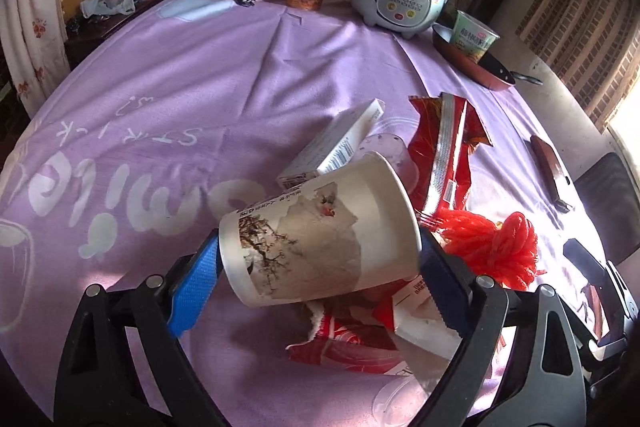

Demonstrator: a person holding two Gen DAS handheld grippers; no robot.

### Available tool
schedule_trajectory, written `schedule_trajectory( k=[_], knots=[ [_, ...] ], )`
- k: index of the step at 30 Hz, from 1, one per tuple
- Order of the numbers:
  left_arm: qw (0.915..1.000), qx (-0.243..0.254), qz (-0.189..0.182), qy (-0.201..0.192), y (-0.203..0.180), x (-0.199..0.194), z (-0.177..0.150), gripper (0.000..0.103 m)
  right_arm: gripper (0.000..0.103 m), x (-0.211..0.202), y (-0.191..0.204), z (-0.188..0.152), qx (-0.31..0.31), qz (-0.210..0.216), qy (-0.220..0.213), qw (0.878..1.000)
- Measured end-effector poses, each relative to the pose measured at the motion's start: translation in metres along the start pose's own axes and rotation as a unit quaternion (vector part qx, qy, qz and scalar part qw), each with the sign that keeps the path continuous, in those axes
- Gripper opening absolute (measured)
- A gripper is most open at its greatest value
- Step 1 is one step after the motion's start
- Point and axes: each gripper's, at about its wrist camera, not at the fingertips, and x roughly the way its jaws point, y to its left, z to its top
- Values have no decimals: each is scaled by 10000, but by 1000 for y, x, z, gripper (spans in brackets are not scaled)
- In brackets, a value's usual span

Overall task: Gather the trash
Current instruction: 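Grasp the white paper cup with the left gripper while the right gripper grasps red yarn, then carry the cup and red yarn with both grippers over the red wastebasket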

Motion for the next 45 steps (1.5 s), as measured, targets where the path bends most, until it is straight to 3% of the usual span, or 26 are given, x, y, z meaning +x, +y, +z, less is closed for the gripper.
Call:
schedule_trajectory(
  k=[4, 8, 10, 12, 13, 22, 27, 38, 45],
  knots=[
    [9991, -34, 292, -310, 13, -22, -7, 88, 95, 3, 11, 9, -123, 214, -24, 9997],
    [9960, -103, 684, -562, 28, -45, -17, 88, 83, 17, 29, 13, -297, 447, 38, 9985],
    [9952, -186, 735, -617, 37, -52, -21, 88, 70, 30, 34, 13, -310, 554, 200, 9978],
    [9943, -229, 810, -648, 43, -57, -25, 88, 32, 41, 33, 12, -237, 685, 398, 9966],
    [9938, -233, 864, -666, 46, -59, -26, 88, 30, 43, 31, 11, -161, 810, 465, 9955],
    [9888, -316, 1026, -1041, 62, -87, -35, 87, 28, -1, 37, 31, -216, 1134, -110, 9933],
    [9805, -449, 1338, -1368, 78, -118, -39, 87, 28, -12, 59, 41, -334, 1525, -200, 9875],
    [9494, -1029, 2478, -1630, 146, -180, -87, 86, 28, -7, 150, 29, -970, 2300, 125, 9683],
    [9250, -1561, 3130, -1483, 197, -213, -145, 86, 28, -26, 248, 13, -1703, 3063, 333, 9360]
  ],
)
